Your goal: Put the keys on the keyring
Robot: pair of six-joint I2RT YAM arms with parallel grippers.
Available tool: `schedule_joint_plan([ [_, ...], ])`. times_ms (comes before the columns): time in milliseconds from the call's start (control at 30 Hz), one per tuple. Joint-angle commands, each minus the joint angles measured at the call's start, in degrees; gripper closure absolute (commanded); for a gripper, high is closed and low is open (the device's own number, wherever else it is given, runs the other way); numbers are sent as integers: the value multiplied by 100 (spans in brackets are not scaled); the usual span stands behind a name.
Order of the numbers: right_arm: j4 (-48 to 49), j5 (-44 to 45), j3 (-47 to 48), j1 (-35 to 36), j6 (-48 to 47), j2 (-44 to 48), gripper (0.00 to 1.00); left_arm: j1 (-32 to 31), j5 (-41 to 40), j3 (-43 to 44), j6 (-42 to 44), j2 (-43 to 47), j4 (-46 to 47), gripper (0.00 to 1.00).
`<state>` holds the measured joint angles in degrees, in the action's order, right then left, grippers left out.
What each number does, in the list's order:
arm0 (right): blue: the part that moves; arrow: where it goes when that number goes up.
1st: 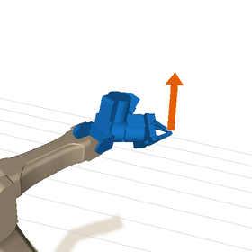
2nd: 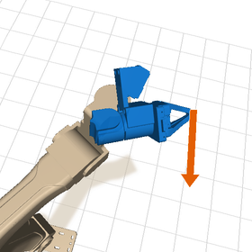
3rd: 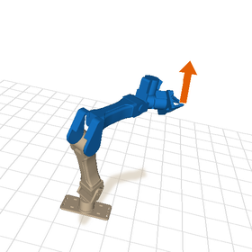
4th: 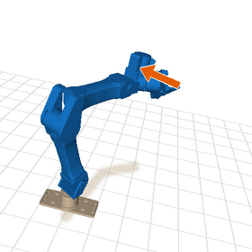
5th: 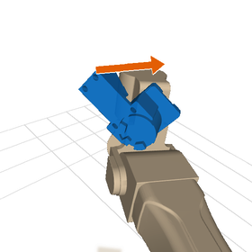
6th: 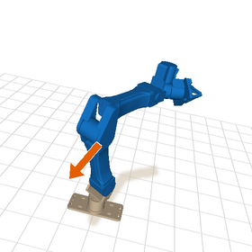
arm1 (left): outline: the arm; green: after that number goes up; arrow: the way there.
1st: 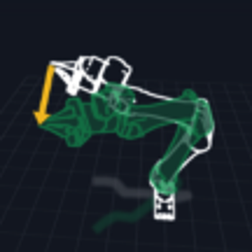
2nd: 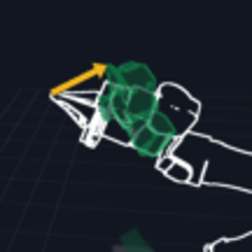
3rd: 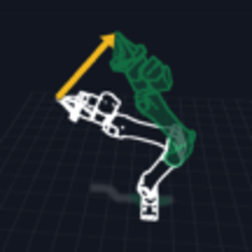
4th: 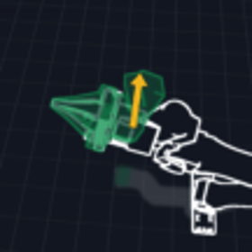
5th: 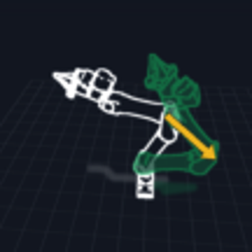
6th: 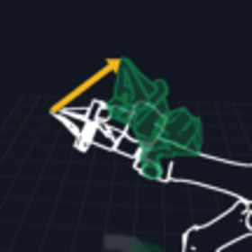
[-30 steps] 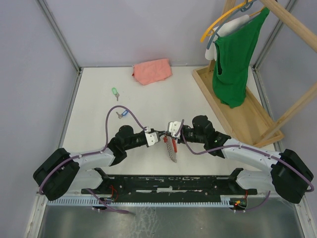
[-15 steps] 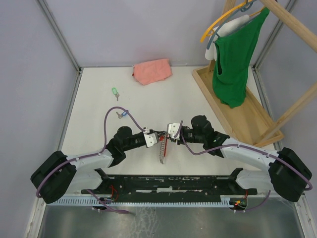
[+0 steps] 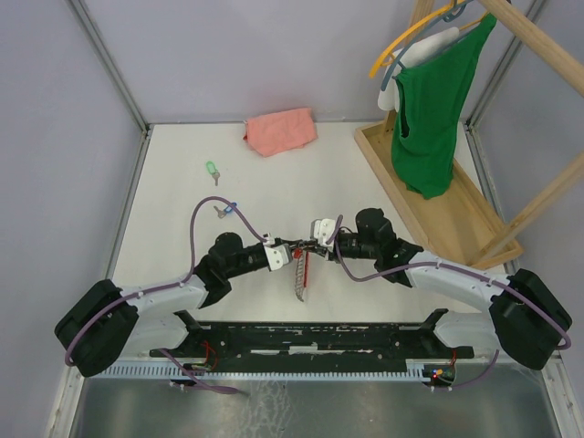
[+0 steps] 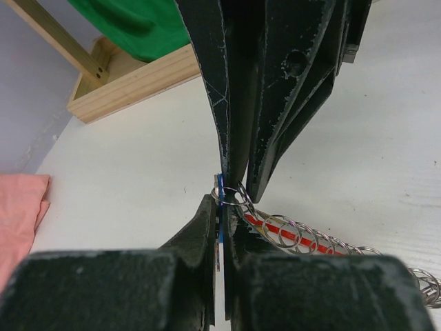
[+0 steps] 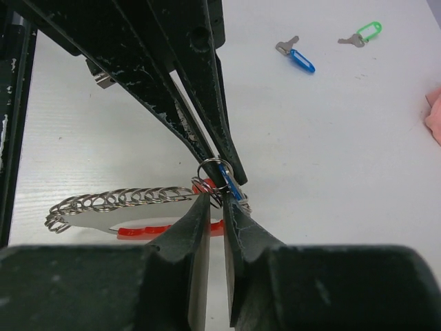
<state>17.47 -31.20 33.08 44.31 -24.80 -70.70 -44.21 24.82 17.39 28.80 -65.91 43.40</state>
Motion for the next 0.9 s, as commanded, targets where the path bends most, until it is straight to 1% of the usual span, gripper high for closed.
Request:
schedule_joint_plan([
  [0, 780, -307, 59, -52, 288, -34, 83, -53, 104, 78, -24, 130, 381, 97],
  [133, 961, -309, -10, -93, 471, -32, 92, -70, -6, 104, -87, 146, 323, 97],
  [200, 1053, -269, -34, -109, 552, -1, 99, -87, -156, 124, -174, 184, 199, 97],
  [233, 1089, -223, -65, -115, 574, 29, 99, -94, -298, 120, -238, 230, 162, 97],
  [400, 1228, 268, -221, -129, 624, 270, 99, -96, -1148, 43, -792, 504, -185, 97],
  [467, 1486, 474, -329, -128, 680, 363, 99, -105, -1371, 39, -1122, 580, -400, 97],
  [633, 2279, 999, -544, -125, 998, 361, 100, -171, -1709, -93, -1770, 724, -579, 97],
  [800, 3138, 1231, -713, -125, 1508, 188, 99, -520, -2000, -322, -2141, 685, -336, 97],
  [867, 3439, 1299, -788, -129, 1693, 138, 99, -706, -2385, -417, -2242, 583, -195, 97],
])
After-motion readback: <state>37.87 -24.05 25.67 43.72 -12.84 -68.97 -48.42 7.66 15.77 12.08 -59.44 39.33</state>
